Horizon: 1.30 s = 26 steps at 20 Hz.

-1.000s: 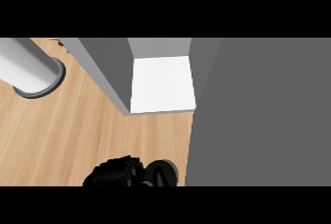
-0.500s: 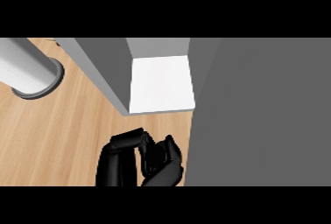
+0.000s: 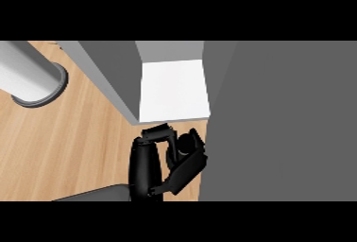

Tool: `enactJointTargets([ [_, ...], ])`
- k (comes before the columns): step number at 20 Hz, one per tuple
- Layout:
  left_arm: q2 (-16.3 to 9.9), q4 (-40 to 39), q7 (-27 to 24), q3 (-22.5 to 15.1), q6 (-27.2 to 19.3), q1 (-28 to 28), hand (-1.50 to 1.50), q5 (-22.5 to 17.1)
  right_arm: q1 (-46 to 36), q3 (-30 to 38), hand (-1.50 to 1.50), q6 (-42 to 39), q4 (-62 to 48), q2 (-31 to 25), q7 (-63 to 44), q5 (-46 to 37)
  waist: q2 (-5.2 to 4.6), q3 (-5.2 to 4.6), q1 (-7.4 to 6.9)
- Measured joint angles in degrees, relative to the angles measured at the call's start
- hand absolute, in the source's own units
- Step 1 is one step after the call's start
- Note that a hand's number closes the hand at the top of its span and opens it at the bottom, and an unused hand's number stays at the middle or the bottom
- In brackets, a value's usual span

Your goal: Pick up the wine, place it into the cabinet and close the cabinet

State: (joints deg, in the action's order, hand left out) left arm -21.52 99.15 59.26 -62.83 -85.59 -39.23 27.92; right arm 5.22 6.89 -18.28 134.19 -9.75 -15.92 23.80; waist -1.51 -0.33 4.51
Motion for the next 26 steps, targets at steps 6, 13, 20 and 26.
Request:
enactJointTargets([
  [6, 1.78, -4.85, -2.92, -0.59, -0.07, 0.14, 1.50, -2.05, -1.04, 0.76, -1.50, 0.41, -0.36, -0.01, -0.21, 0.84, -0.20, -0.06, -0.06],
  [13, 3.23, -7.77, -6.15, 0.44, -0.06, -0.64, 1.50, -4.61, -1.40, 2.14, -1.50, 0.06, -0.89, -0.75, -0.70, 2.77, -0.35, -0.10, 0.23],
  [20, 4.22, -9.13, -7.88, 2.28, 0.12, -3.66, 1.50, -8.49, -1.39, 1.50, -1.50, -0.15, -0.79, -0.42, -0.56, 2.92, -0.58, -0.12, 0.97],
  [26, 4.38, -10.63, -8.71, 3.87, 0.26, -5.93, 1.50, -12.38, -1.68, 1.99, -1.50, -0.27, -0.92, -0.50, -0.45, 3.51, -0.86, -0.12, 1.62],
])
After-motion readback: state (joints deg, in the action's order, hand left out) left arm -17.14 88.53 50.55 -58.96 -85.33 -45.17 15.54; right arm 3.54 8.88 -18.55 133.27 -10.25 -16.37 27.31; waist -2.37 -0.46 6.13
